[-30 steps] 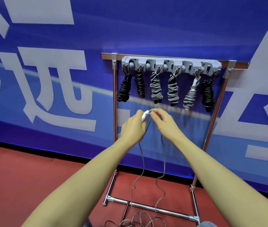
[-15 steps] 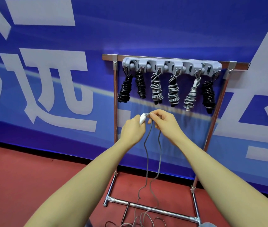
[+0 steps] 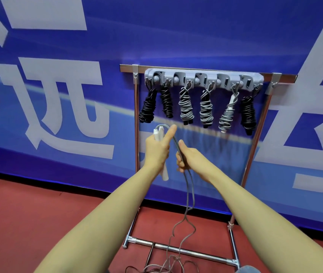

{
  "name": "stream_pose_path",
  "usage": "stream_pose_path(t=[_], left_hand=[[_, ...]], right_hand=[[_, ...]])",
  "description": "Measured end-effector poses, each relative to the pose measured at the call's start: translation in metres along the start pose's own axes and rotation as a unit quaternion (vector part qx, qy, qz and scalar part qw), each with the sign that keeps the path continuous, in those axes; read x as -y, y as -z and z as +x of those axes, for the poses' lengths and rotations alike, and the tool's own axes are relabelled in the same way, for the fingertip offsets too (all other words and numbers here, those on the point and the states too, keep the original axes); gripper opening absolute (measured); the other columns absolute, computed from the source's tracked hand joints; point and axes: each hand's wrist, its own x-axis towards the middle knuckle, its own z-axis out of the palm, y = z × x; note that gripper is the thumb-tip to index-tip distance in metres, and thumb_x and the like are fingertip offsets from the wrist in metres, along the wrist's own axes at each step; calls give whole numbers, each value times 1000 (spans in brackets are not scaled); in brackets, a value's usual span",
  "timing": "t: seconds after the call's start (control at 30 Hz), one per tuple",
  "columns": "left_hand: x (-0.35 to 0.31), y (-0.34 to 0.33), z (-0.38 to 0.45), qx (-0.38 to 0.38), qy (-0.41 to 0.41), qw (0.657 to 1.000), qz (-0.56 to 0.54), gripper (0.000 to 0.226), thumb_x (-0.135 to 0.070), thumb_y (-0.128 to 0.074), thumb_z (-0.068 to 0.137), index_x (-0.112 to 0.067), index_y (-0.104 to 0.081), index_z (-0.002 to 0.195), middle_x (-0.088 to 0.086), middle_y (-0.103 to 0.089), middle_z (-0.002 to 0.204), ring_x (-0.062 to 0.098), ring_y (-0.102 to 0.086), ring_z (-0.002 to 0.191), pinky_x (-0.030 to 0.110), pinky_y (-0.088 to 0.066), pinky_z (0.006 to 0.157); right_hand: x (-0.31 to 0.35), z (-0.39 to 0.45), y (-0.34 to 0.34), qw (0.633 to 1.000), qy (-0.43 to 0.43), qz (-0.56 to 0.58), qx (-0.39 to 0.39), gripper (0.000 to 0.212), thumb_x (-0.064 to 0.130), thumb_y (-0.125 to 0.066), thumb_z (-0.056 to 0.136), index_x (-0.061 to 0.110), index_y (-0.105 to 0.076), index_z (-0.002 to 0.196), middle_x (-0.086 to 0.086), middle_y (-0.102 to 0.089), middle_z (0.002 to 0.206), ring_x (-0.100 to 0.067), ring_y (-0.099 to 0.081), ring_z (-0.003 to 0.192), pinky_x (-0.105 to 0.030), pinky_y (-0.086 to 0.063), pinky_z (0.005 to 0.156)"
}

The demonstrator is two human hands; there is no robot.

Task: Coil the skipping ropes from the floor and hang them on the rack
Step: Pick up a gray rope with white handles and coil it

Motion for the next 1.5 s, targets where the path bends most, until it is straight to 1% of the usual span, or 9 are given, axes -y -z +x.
stream_pose_path(t=[0.1,0.4,0.6,0.93,1.07,1.2,1.3,1.4,1.5], left_hand=[[-4,-7,1,-47,-21,999,10,44,-21,-74,76,-15,-35,56,-3,-32,48,18,-28,48,31,-30,49],[-31,-19,8,-67,20,993,-95,28,-10,-50,84,-12,-47,56,-2,-48,48,15,-43,47,29,-41,56],[-33,-20,6,-55,39,984,-163,25,-7,-47,86,-13,-43,62,-4,-31,40,13,-28,40,25,-35,46],[-23,-16,6,-85,113,948,-285,40,-11,-49,84,-16,-30,50,-3,-25,40,13,-27,35,23,-35,43],[-17,-10,8,-90,143,932,-320,36,-12,-52,84,-14,-35,53,-1,-32,44,15,-34,40,29,-41,51],[-1,2,11,-109,129,968,-186,20,-25,-67,85,-8,-55,85,4,-57,73,19,-57,69,30,-50,68],[11,13,12,-127,-27,991,10,45,-31,-65,86,-12,-44,121,3,-49,109,20,-52,100,27,-42,85],[9,21,10,45,-270,901,337,61,-29,-57,70,-11,-46,127,0,-50,116,16,-46,106,23,-34,89],[6,19,13,208,-333,636,664,52,-37,-55,71,-12,-49,117,2,-57,103,25,-51,95,31,-35,79]], right_hand=[[4,2,-11,995,-46,-23,-84,57,52,-27,100,11,-47,66,2,-36,47,-15,-32,44,-26,-39,49],[-12,10,-20,970,-123,-26,-209,57,50,-22,100,5,-54,85,-9,-52,70,-19,-37,51,-27,-34,47],[-5,8,-15,977,-121,83,-152,63,57,-22,99,6,-59,90,-7,-53,51,-16,-33,39,-22,-30,42],[3,12,-27,966,-54,-81,-240,63,51,-18,99,8,-63,93,-12,-64,83,-16,-56,52,-32,-46,61],[0,19,-24,958,-54,-115,-257,58,49,-22,99,10,-54,72,-14,-64,82,-30,-62,75,-42,-50,78],[2,21,-9,945,-71,-157,-278,53,42,-21,101,5,-52,79,-14,-60,95,-30,-56,85,-41,-48,82],[5,16,4,927,-89,-226,-285,53,38,-20,103,2,-59,105,-15,-59,108,-31,-51,94,-37,-37,78],[5,14,9,915,-87,-272,-284,53,37,-20,104,-1,-58,111,-18,-60,116,-35,-55,105,-36,-35,77],[6,16,4,906,-78,-315,-270,52,35,-21,104,0,-59,109,-17,-62,113,-33,-55,102,-35,-37,75]])
